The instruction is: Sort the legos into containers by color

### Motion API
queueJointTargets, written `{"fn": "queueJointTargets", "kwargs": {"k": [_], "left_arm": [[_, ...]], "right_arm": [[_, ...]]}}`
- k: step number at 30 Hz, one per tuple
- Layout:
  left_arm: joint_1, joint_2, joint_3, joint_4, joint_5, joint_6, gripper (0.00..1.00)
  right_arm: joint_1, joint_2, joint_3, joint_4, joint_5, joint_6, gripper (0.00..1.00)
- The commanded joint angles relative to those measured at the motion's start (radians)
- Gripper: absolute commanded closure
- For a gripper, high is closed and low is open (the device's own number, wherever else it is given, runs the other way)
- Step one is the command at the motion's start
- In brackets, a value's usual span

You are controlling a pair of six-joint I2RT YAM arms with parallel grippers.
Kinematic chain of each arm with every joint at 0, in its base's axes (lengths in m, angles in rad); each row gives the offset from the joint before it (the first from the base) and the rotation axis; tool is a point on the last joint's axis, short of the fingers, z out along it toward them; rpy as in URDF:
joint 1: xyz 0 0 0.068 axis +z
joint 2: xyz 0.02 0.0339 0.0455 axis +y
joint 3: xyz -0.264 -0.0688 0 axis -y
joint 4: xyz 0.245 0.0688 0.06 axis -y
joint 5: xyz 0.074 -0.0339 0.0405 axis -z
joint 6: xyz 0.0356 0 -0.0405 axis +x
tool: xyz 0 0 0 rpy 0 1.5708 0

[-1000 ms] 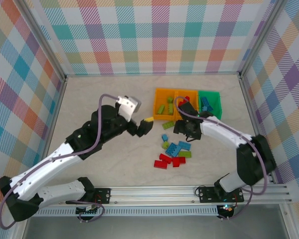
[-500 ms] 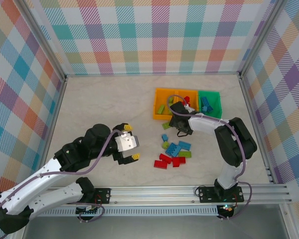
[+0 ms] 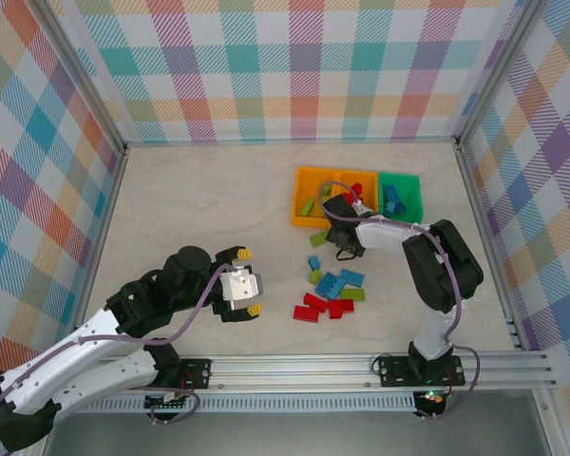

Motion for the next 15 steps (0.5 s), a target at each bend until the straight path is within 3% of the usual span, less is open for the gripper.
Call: {"fn": "queueJointTargets", "kwargs": {"k": [1, 8, 15], "left_arm": [[-0.008, -0.009, -0.021, 0.03, 0.027, 0.021, 0.0], [-0.007, -0.018, -0.038, 0.04, 0.039, 0.028, 0.0], [0.002, -0.031, -0.059, 0.079, 0.095, 0.032, 0.0]], "right_arm": [[-0.004, 0.006, -0.032, -0.005, -0.015, 0.02, 0.46], [-0.004, -0.128, -0.158, -0.031, -0.018, 0.027, 0.65], [-0.004, -0.447, -0.25, 0.051, -0.093, -0.085, 0.77]]}}
